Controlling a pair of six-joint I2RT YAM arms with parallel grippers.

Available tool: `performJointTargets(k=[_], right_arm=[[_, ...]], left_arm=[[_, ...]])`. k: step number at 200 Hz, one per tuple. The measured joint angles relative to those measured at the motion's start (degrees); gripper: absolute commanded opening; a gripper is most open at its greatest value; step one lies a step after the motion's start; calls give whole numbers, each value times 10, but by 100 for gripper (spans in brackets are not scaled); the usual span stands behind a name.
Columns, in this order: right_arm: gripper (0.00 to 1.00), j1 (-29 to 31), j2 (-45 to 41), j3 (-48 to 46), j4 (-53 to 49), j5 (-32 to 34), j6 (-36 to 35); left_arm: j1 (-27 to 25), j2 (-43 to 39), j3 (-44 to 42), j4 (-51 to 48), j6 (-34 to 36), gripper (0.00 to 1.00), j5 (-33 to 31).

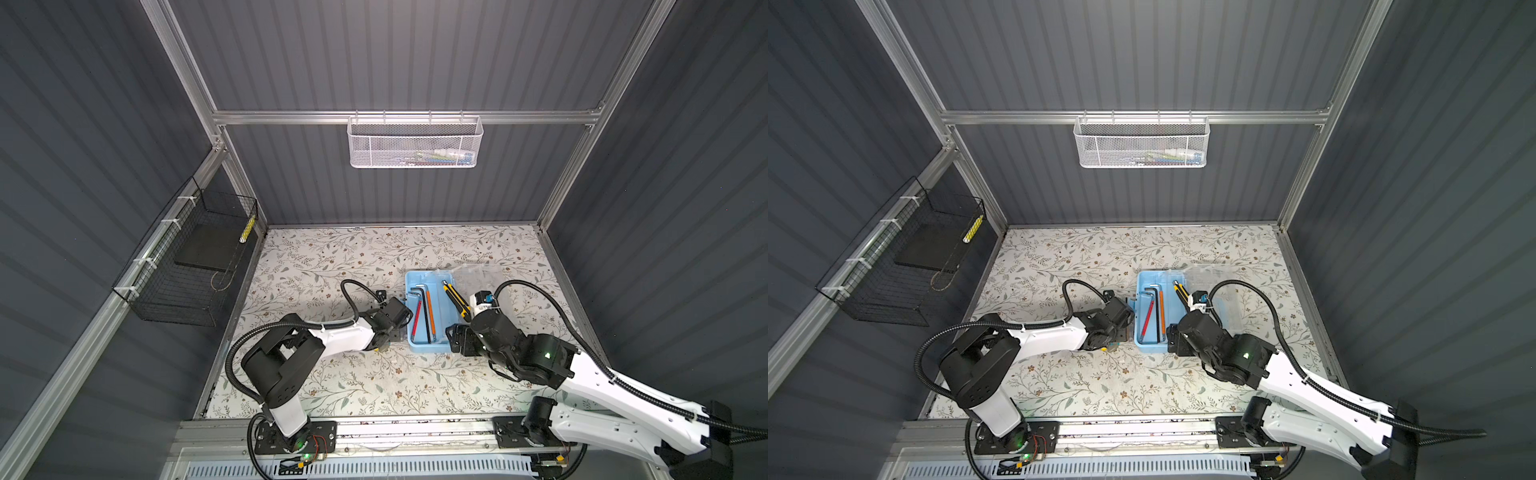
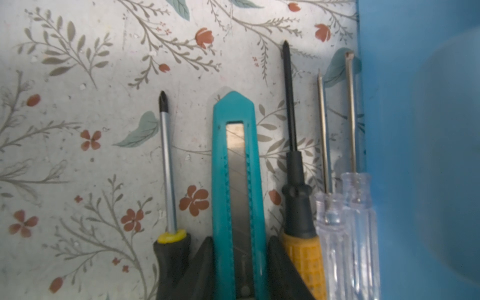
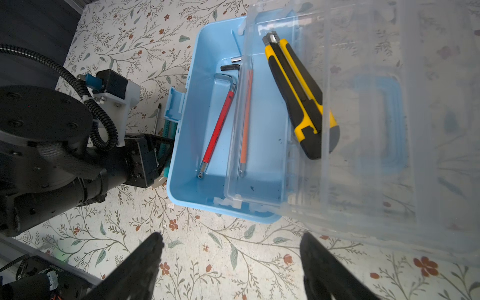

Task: Pack the tool kit
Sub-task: 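Close the left gripper on the teal utility knife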

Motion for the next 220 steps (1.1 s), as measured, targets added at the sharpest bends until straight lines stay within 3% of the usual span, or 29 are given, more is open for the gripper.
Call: performJointTargets(k=[75,118,170,220], right_arm=[[82,-4,-1,-5,9,-4,0],[82,-6,-5,-8,10,-4,0],[83,-9,-10,-16,15,-6,0],[83,-12,-21,-19,26,-13,0]], left_arm=[[1,9,9,-4,3,39,-16],[1,13,11,-4,7,29,-19],[1,13,12,-4,9,0,-18],[2,-9,12,-32,8,0,-13]])
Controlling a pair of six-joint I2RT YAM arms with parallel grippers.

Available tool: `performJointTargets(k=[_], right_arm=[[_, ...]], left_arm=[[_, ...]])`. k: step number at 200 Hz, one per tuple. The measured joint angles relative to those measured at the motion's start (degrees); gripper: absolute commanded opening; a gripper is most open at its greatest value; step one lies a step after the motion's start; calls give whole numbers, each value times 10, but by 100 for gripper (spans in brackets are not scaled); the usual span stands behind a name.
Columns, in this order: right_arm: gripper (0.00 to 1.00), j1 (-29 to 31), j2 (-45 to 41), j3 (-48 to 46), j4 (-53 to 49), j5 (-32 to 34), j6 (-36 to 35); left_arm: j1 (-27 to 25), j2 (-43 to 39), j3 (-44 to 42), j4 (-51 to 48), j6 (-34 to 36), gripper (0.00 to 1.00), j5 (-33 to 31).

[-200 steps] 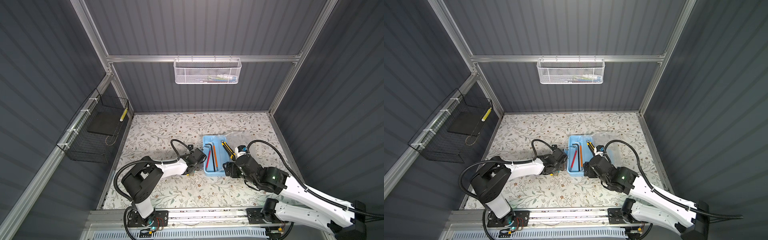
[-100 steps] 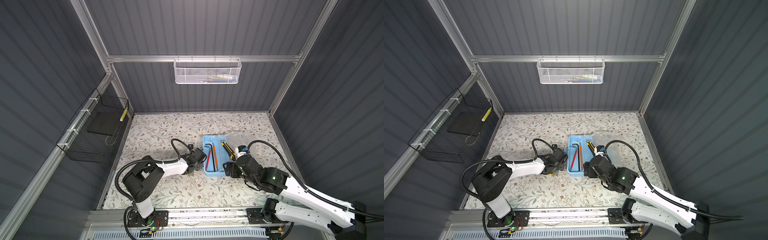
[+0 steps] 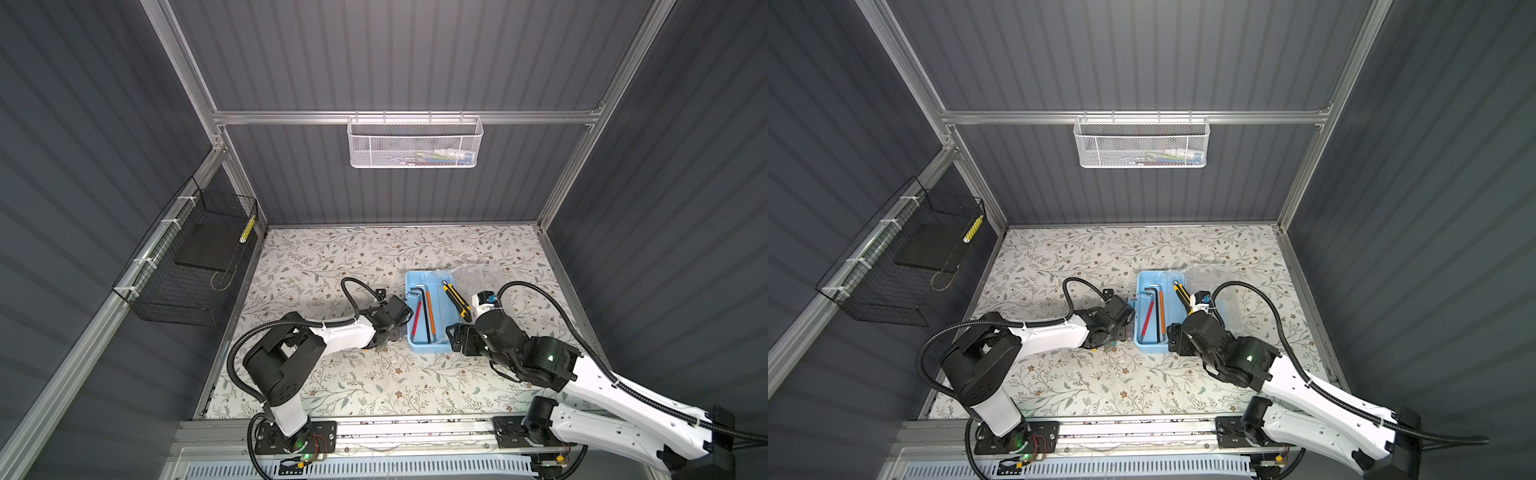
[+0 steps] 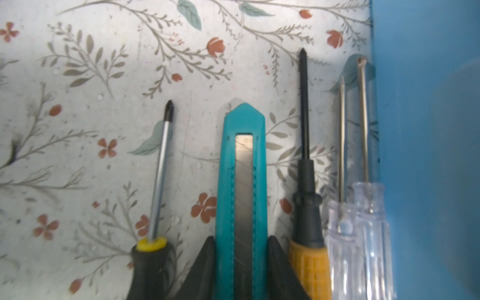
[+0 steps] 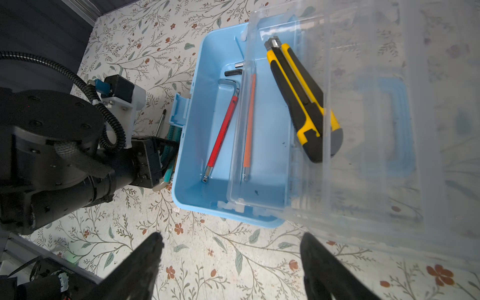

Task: Pack the tool kit
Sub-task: 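Close the left gripper on the teal utility knife, then lift the teal utility knife with the left gripper over the blue box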

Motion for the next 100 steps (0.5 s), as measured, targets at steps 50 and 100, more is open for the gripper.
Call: performJointTargets(k=[50,100], right_arm=[[83,-2,-7,-3,8,-6,0],[83,-13,-73,-2,-3,13,0]], left_arm=[[0,-105,7,-41,-2,0,0],[-50,-150,57,6,-36,0,42]])
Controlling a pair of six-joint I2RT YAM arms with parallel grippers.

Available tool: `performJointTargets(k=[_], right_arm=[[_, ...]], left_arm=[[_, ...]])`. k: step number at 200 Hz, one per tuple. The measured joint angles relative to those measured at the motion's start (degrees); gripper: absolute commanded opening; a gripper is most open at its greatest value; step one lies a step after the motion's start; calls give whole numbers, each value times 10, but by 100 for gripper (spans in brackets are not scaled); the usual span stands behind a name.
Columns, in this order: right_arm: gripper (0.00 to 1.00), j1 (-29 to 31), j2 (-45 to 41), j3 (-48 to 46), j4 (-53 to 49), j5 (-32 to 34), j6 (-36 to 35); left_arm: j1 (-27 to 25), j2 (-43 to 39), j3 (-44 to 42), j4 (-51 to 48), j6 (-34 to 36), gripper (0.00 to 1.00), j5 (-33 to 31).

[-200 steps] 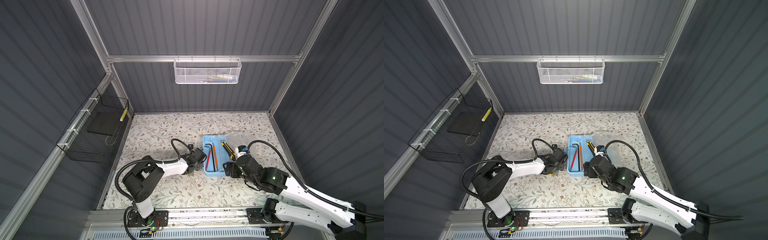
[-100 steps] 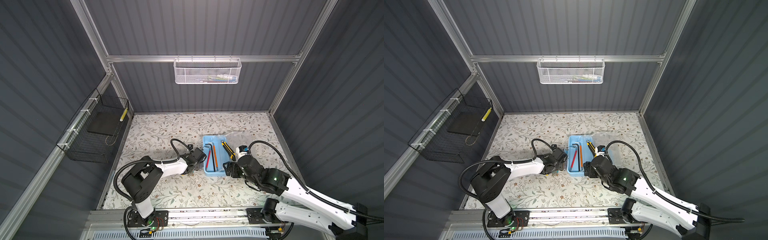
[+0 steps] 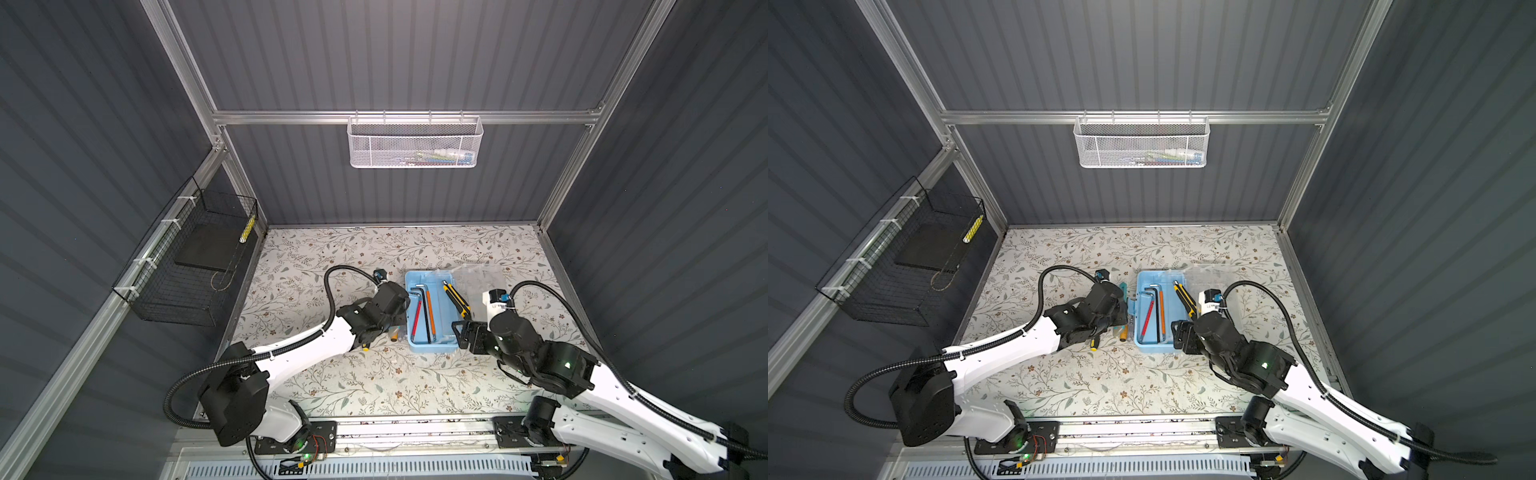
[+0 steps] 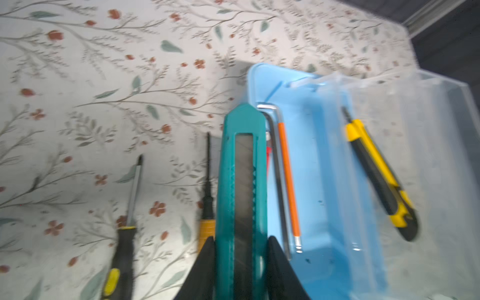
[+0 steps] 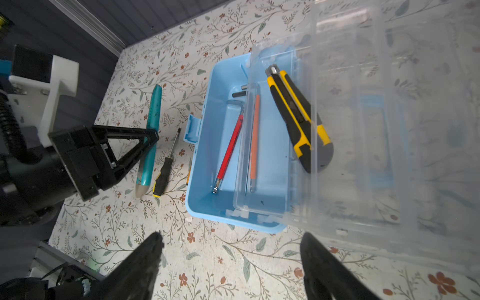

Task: Pack the tool kit
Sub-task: 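Lift the teal utility knife with the left gripper over the blue box, then release the teal utility knife into the box from the left gripper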

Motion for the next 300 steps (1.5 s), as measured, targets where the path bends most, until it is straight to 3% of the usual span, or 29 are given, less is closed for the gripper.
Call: performJointTargets(k=[47,146,197,207,228,300], right_arm=[[83,-9,-46,15,-47,28,0],[83,-14,-74,10,-83,39,1],[83,-18,-83,-1,-85,39,1],[84,-19,-84,-2,-87,39,1],[86,-21,-84,-2,-92,39,2],[85,-25,-90,-2,-96,39,0]], left_arm=[[-64,70,83,95,-30,0,30],[-66,251,181,148,-52,0,18],[-66,280,203,137,-75,0,5],[-66,280,204,135,-80,28,0],[-66,287,220,127,-86,52,-2],[-66,293,243,123,-75,56,-10]])
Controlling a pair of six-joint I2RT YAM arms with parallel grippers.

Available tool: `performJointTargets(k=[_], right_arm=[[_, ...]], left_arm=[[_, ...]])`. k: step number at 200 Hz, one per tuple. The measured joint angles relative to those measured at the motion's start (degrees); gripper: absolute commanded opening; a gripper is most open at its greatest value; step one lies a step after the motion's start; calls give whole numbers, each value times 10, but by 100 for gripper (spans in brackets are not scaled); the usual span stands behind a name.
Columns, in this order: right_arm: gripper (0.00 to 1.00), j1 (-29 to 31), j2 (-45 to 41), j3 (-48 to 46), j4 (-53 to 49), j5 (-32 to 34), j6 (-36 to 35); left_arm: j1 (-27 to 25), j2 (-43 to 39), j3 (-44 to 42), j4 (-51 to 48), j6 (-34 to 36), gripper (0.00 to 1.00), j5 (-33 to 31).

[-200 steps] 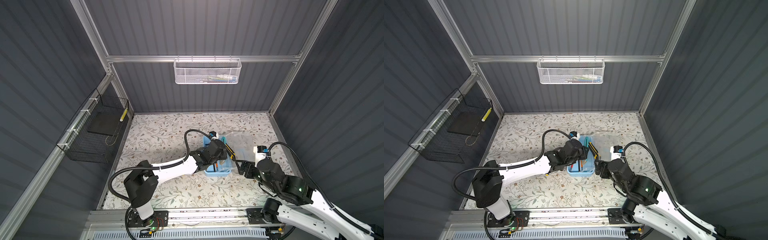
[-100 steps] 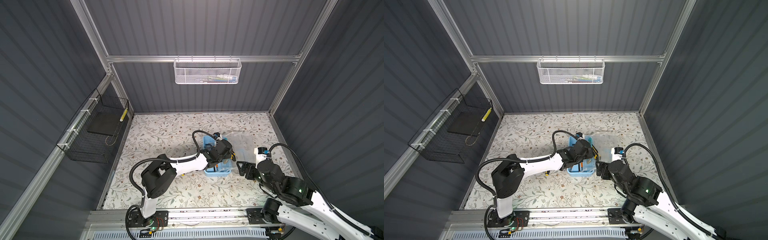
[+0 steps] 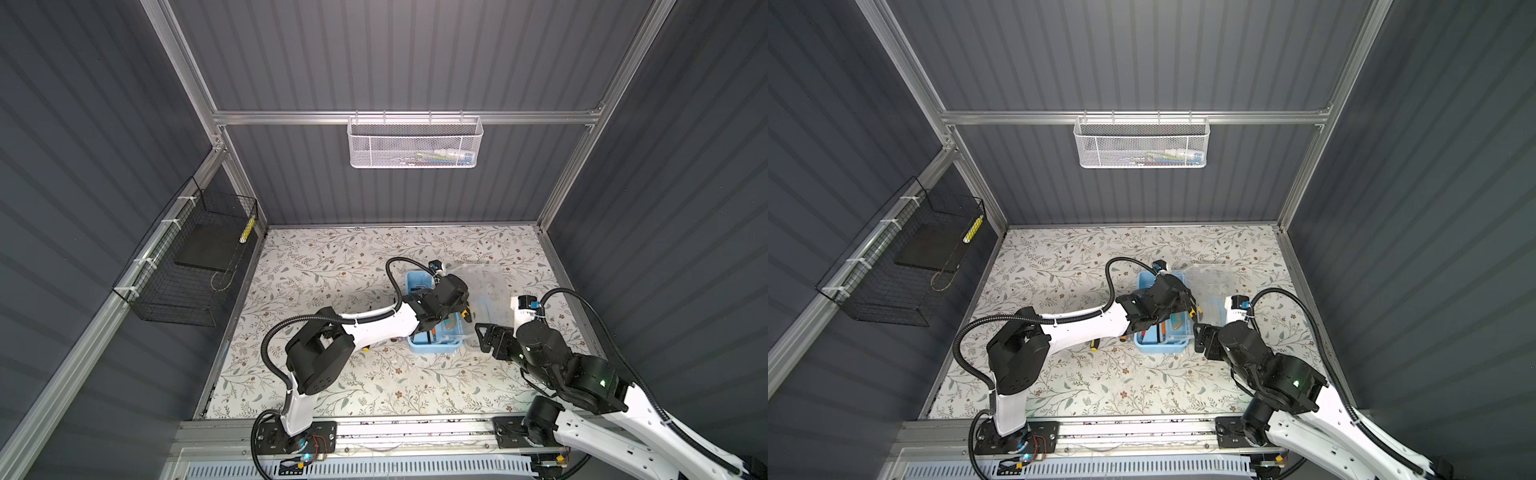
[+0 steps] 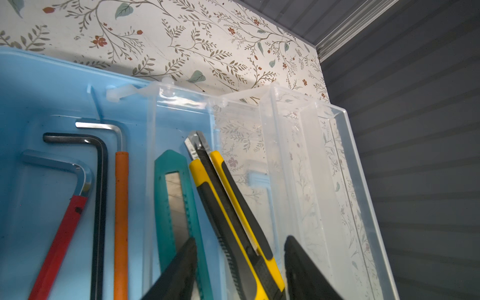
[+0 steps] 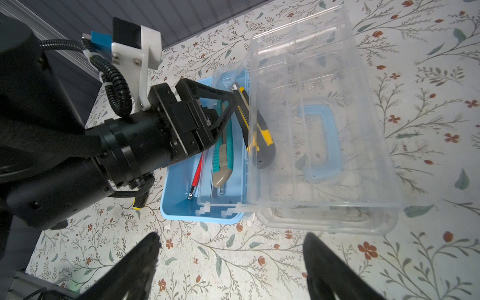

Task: Pack the tool kit
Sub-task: 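Release the teal utility knife into the box from the left gripper, then move the left gripper down and grasp the black-yellow screwdriver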

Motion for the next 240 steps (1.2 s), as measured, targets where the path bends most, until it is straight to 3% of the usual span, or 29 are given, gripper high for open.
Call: performJointTargets(k=[52,110,156,194,240], right_arm=[[83,-2,23,11,-1,-5,-14],[82,-3,99,41,-8,-42,-28],[83,20,124,32,1,-57,-18],[84,40,129,27,-5,-57,0],[83,50,112,23,-21,-54,18]], left_arm=[[0,-33,2,-26,72,56,-17],[10,-194,-75,-89,162,57,-42],[49,-289,-188,-157,166,59,-58],[74,-321,-263,-207,157,69,-72],[103,-355,-347,-229,146,64,-72]])
